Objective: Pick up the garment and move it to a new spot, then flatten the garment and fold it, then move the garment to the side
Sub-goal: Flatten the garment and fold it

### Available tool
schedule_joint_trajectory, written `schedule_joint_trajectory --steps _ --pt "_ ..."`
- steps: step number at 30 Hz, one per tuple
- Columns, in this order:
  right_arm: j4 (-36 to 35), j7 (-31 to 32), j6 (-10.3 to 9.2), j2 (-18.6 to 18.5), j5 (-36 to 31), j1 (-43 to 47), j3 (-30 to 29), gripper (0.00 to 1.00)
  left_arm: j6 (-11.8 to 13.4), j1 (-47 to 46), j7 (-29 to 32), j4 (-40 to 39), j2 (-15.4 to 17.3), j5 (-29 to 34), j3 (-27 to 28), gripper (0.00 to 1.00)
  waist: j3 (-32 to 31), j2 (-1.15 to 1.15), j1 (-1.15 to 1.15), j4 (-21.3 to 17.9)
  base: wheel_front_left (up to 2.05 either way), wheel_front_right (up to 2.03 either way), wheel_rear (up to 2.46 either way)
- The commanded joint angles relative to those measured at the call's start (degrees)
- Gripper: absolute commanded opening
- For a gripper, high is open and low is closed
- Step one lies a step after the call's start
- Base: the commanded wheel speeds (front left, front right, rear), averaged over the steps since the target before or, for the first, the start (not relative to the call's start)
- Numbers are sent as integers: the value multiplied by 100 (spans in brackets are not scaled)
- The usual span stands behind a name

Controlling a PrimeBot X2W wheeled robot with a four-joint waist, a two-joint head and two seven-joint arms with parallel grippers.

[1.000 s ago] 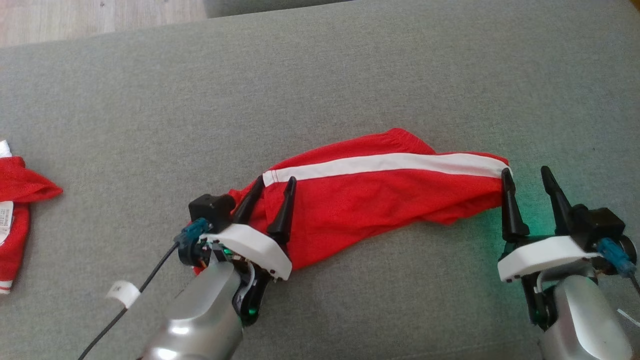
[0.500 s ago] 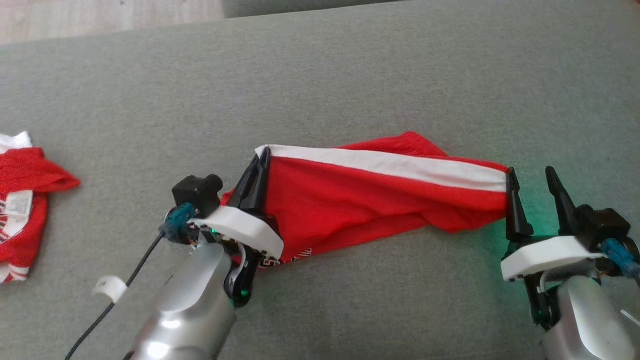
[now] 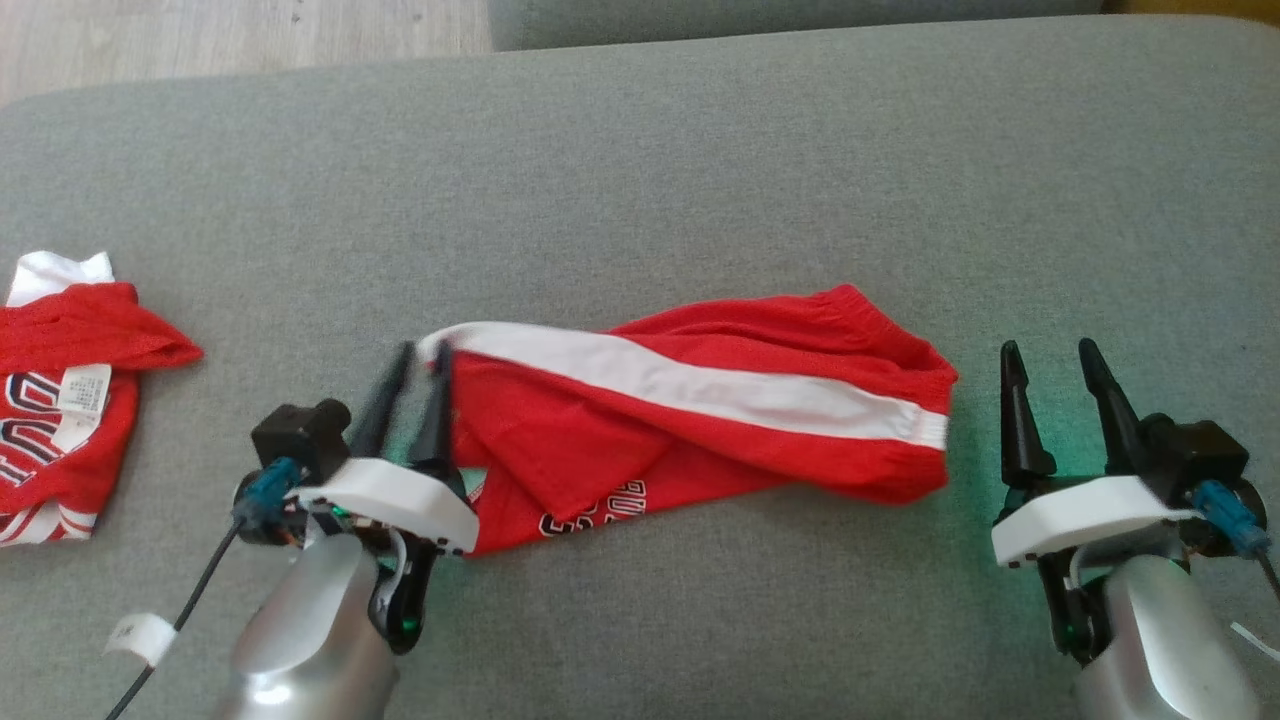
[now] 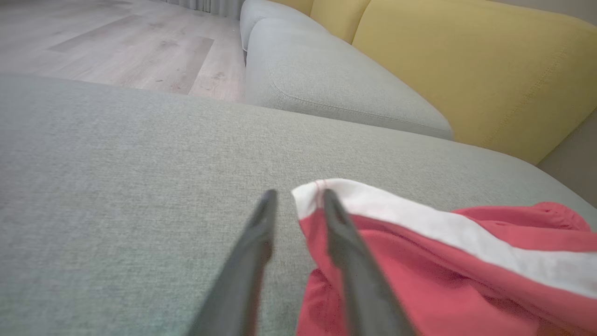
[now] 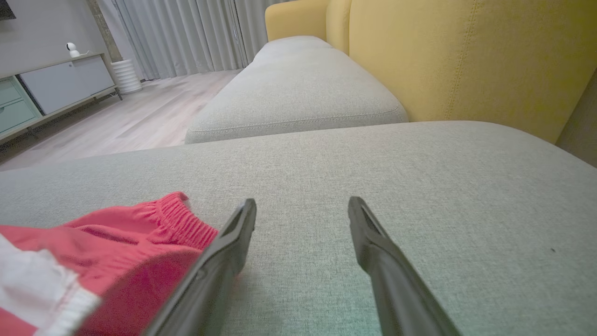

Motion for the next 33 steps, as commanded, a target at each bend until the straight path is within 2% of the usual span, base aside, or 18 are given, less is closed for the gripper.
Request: schedule_joint_trajectory --steps 1,7,15,24,29,33 --pt "-150 -63 -4 44 24 -43 164 100 27 -74 -37 -112 82 115 313 100 -19 0 0 -2 0 0 0" --pt "-284 -63 -4 67 122 16 215 100 261 283 -37 -383 56 584 798 100 -131 0 0 10 0 0 0" --pt "-514 -63 -4 104 273 279 304 100 567 1362 -37 -1568 -129 1470 1635 100 -483 0 0 56 0 0 0" --pt "-490 -63 -4 123 416 599 534 100 469 2223 -37 -2219 -328 1909 2039 100 -870 0 0 107 0 0 0" --pt "-388 -63 -4 126 631 684 834 100 436 2412 -37 -2276 -346 1911 1988 100 -924 0 0 135 0 0 0" --pt "-216 -63 -4 127 1105 688 1184 100 465 2443 -37 -2283 -348 1793 1860 100 -889 0 0 176 0 0 0"
